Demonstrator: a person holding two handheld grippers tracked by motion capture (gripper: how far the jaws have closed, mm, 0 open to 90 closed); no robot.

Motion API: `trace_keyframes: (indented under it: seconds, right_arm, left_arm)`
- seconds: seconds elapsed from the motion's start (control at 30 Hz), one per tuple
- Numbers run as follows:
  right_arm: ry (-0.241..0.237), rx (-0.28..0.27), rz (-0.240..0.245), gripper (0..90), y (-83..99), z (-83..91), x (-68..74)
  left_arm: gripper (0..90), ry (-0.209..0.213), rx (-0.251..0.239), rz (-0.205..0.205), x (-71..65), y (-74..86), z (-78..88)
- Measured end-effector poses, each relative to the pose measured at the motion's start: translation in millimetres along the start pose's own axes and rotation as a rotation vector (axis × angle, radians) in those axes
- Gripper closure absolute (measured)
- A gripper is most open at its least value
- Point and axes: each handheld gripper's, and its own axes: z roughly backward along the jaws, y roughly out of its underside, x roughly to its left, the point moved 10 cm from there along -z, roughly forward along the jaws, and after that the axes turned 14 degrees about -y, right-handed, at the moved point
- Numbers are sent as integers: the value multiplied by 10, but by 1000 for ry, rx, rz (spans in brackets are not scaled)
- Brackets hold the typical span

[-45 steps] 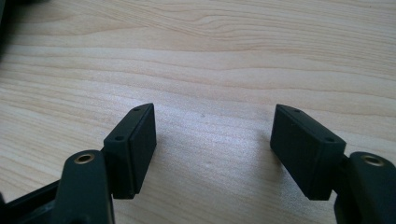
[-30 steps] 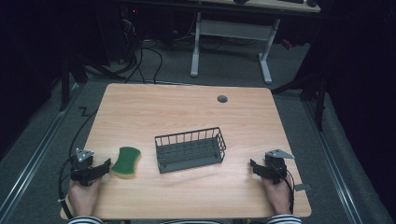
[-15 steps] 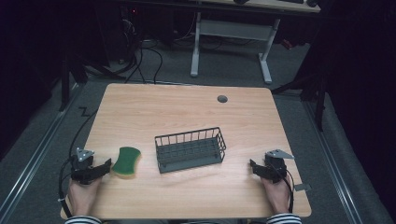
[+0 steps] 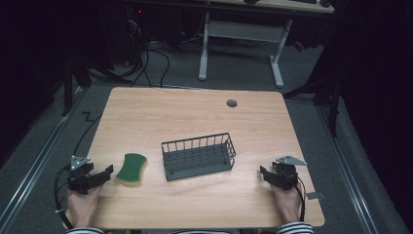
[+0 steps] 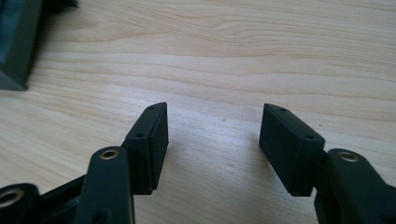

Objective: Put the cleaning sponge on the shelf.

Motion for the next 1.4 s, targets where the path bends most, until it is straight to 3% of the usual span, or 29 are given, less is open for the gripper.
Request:
trace_keyframes:
  seconds: [0.1, 0.2, 0.23, 0.33, 0.43, 0.53, 0.57, 0.63, 0.67, 0.73, 0.77, 0.83, 0.97, 1.1, 1.2, 1.4]
  right_arm:
    - [-14, -9, 5, 444, -17, 21, 32]
    - [-57, -24, 1, 461, -64, 50, 120]
    - [-68, -29, 6, 466, -84, 55, 152]
    - [-92, -37, 21, 475, -131, 60, 227]
    - [-149, -30, 50, 491, -210, 38, 381]
    - [-165, -21, 72, 499, -238, 10, 458]
    - [-182, -12, 90, 507, -254, -22, 542]
    - [-205, -8, 103, 514, -258, -64, 625]
    - [-215, -2, 111, 517, -255, -90, 665]
    - [-234, 15, 126, 521, -245, -149, 744]
    - [-234, 15, 126, 521, -245, -149, 744]
    - [-257, 42, 151, 534, -226, -234, 851]
    - [-282, 52, 172, 549, -223, -307, 955]
    - [-304, 53, 164, 575, -238, -346, 1013]
    - [-307, 51, 170, 590, -253, -368, 1020]
    - [-305, 51, 183, 701, -351, -402, 1055]
  left_arm:
    - [250, 6, -14, -27, -66, -29, 69]
    - [256, 17, -42, -78, -203, -105, 209]
    - [256, 17, -42, -78, -203, -105, 209]
    - [263, 51, -67, -102, -345, -169, 324]
    - [272, 88, -71, -145, -545, -192, 409]
    - [272, 127, -57, -194, -762, -183, 448]
    - [273, 159, -49, -219, -906, -168, 469]
    - [274, 170, -45, -233, -976, -157, 479]
    - [276, 189, -38, -260, -1113, -129, 496]
    - [280, 208, -33, -282, -1239, -101, 509]
    - [282, 208, -33, -282, -1239, -101, 509]
    - [298, 238, -30, -301, -1411, -58, 520]
    - [332, 271, -20, -319, -1571, -6, 521]
    - [389, 314, -5, -353, -1780, 62, 510]
    - [425, 321, 5, -361, -1837, 78, 493]
    - [596, 337, 22, -352, -1914, 86, 453]
